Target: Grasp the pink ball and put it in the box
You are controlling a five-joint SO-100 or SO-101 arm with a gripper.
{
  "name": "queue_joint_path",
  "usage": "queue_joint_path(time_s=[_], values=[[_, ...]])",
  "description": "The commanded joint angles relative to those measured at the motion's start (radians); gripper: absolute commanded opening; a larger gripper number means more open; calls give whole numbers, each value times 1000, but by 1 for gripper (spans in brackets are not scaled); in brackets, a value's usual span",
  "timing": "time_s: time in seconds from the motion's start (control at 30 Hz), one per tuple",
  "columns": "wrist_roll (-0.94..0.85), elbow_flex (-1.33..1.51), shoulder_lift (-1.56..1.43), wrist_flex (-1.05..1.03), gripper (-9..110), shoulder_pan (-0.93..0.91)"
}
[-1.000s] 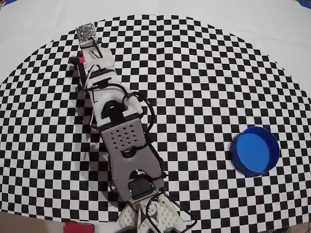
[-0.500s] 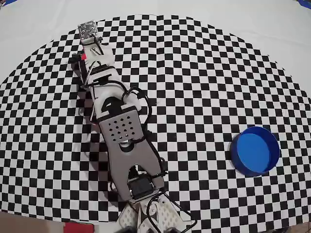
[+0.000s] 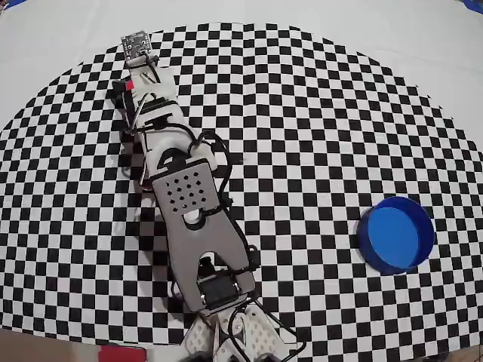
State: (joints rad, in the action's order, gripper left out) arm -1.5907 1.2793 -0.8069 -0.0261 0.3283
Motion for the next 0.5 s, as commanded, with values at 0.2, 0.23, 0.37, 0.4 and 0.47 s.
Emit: queue_joint_path(time_s=[0.2, 0.23, 0.37, 0.4, 0.47], values=[[9, -103, 31, -9, 29, -3], [9, -110, 37, -9, 29, -3], [8, -138, 60, -15, 29, -3], [8, -144, 66, -17, 29, -2], [8, -153, 74, -18, 29, -2]])
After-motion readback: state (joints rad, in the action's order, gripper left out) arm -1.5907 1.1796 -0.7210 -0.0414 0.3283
